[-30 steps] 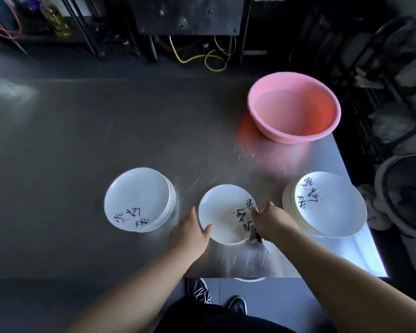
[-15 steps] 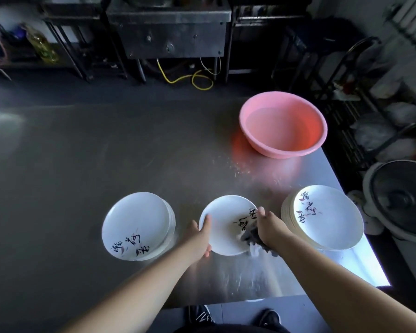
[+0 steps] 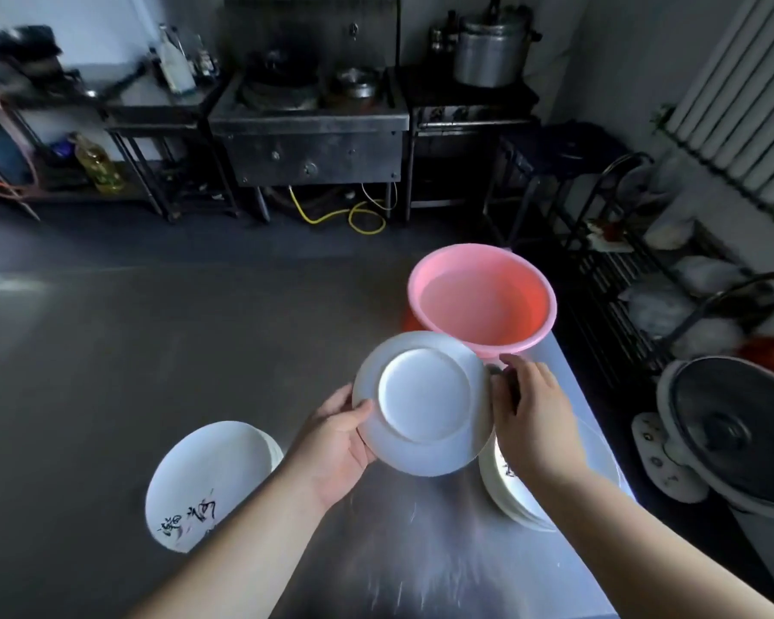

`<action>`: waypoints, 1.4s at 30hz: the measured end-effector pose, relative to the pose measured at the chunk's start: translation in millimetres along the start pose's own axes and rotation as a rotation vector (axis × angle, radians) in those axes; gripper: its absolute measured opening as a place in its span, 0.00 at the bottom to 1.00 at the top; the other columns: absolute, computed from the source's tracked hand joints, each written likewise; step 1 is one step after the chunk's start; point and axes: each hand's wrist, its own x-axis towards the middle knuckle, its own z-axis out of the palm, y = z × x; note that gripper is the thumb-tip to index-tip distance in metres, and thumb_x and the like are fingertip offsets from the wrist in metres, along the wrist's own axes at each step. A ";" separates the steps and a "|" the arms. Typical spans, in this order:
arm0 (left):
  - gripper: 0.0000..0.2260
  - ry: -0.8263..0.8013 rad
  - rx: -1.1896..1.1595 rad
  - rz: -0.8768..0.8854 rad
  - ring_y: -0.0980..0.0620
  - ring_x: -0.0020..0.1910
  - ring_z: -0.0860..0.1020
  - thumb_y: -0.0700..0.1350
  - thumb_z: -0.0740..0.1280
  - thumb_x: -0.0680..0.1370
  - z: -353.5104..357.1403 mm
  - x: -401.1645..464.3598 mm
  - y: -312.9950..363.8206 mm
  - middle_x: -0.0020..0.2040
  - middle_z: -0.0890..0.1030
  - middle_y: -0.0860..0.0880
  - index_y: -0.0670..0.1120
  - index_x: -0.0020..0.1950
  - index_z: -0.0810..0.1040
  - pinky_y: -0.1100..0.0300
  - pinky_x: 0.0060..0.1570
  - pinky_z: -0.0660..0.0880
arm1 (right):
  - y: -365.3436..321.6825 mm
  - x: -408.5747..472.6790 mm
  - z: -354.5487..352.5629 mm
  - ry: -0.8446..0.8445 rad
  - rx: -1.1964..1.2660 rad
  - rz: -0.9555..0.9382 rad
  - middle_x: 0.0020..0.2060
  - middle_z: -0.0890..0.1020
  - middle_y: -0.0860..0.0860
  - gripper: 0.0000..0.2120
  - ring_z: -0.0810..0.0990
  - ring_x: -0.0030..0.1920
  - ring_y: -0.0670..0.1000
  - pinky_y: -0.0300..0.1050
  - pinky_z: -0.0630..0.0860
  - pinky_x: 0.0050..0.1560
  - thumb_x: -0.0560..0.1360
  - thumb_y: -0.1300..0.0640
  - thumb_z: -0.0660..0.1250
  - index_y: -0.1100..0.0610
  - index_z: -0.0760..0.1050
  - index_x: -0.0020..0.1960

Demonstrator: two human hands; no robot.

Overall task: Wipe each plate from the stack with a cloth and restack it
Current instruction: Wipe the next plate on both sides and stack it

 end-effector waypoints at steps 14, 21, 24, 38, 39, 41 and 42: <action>0.17 -0.042 -0.007 0.256 0.43 0.53 0.85 0.34 0.59 0.84 102.8 -21.8 38.3 0.63 0.84 0.38 0.44 0.71 0.75 0.51 0.45 0.83 | -53.0 42.2 -37.6 -0.160 -0.008 -0.765 0.81 0.66 0.53 0.34 0.70 0.67 0.65 0.62 0.67 0.70 0.87 0.41 0.48 0.63 0.55 0.84; 0.17 -0.020 -0.040 0.278 0.35 0.64 0.81 0.34 0.60 0.84 120.6 -23.7 41.1 0.64 0.83 0.37 0.43 0.72 0.73 0.41 0.59 0.78 | -34.2 29.6 -49.0 -0.046 -0.409 -0.818 0.84 0.57 0.53 0.39 0.43 0.84 0.66 0.65 0.41 0.82 0.84 0.31 0.45 0.57 0.58 0.84; 0.17 -0.024 -0.046 0.288 0.37 0.58 0.83 0.34 0.60 0.84 128.6 -26.6 41.0 0.64 0.82 0.37 0.43 0.72 0.73 0.45 0.50 0.82 | -40.1 52.6 -59.5 -0.084 -0.412 -0.765 0.85 0.53 0.55 0.41 0.39 0.84 0.62 0.65 0.44 0.83 0.84 0.31 0.49 0.59 0.54 0.85; 0.19 -0.096 -0.085 0.323 0.34 0.64 0.81 0.36 0.61 0.81 147.1 -34.8 52.0 0.66 0.82 0.37 0.43 0.73 0.72 0.43 0.51 0.82 | -20.6 40.4 -83.1 0.011 -0.248 -0.728 0.83 0.60 0.57 0.41 0.48 0.85 0.62 0.67 0.57 0.80 0.83 0.31 0.52 0.63 0.66 0.80; 0.18 -0.092 -0.099 0.331 0.35 0.65 0.81 0.36 0.60 0.82 147.5 -34.2 54.0 0.65 0.82 0.38 0.43 0.73 0.72 0.42 0.53 0.81 | -16.2 26.9 -79.5 0.015 -0.239 -0.743 0.83 0.62 0.57 0.41 0.49 0.85 0.62 0.67 0.59 0.80 0.83 0.32 0.52 0.64 0.67 0.80; 0.17 -0.073 -0.110 0.327 0.36 0.64 0.82 0.35 0.59 0.84 147.2 -34.3 54.9 0.65 0.83 0.38 0.43 0.72 0.73 0.40 0.58 0.80 | -10.6 9.9 -76.1 0.026 -0.222 -0.748 0.81 0.65 0.58 0.39 0.53 0.84 0.63 0.68 0.63 0.78 0.83 0.32 0.52 0.64 0.69 0.78; 0.17 -0.067 -0.105 0.315 0.37 0.62 0.82 0.35 0.59 0.84 147.5 -35.4 53.6 0.65 0.82 0.38 0.44 0.72 0.73 0.41 0.57 0.80 | -11.4 12.5 -77.4 0.032 -0.214 -0.728 0.80 0.67 0.57 0.38 0.56 0.83 0.63 0.67 0.63 0.78 0.84 0.33 0.52 0.63 0.71 0.77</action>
